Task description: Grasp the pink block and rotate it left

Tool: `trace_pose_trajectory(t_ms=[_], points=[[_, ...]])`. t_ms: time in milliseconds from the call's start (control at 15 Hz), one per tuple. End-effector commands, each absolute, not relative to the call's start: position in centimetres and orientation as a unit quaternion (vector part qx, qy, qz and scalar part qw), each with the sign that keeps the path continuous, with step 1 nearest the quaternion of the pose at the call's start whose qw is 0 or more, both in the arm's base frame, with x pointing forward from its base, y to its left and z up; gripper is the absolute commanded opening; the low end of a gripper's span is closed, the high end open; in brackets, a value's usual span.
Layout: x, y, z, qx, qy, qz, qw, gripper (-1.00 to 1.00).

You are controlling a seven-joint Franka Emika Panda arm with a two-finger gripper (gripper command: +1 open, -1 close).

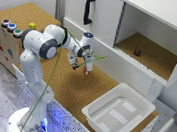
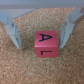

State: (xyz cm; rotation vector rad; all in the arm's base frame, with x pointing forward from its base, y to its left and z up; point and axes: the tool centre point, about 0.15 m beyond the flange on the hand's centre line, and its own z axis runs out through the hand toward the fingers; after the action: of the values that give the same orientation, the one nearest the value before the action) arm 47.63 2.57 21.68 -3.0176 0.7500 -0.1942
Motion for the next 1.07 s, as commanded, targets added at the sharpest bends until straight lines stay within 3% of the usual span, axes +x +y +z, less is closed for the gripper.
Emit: trace_pose_trajectory(t_ms=[0,400,800,867,933,1000], points=[[49.0,2.1,20.9,-0.974,0.213,-0.073,-0.023,-1.00],[47.4,2.3,22.4,-0.979,0.183,-0.087,-0.029,-1.00],[42.1,3.7,26.6,-0.997,0.022,-0.065,-0.018,-1.00],[41.8,3.4,26.7,-0.998,-0.018,-0.063,-0.002,-1.00],[41.8,2.8,26.5,-0.996,-0.046,-0.061,0.050,-1.00],[41.9,2.4,26.6,-0.992,-0.084,-0.070,0.061,-1.00]])
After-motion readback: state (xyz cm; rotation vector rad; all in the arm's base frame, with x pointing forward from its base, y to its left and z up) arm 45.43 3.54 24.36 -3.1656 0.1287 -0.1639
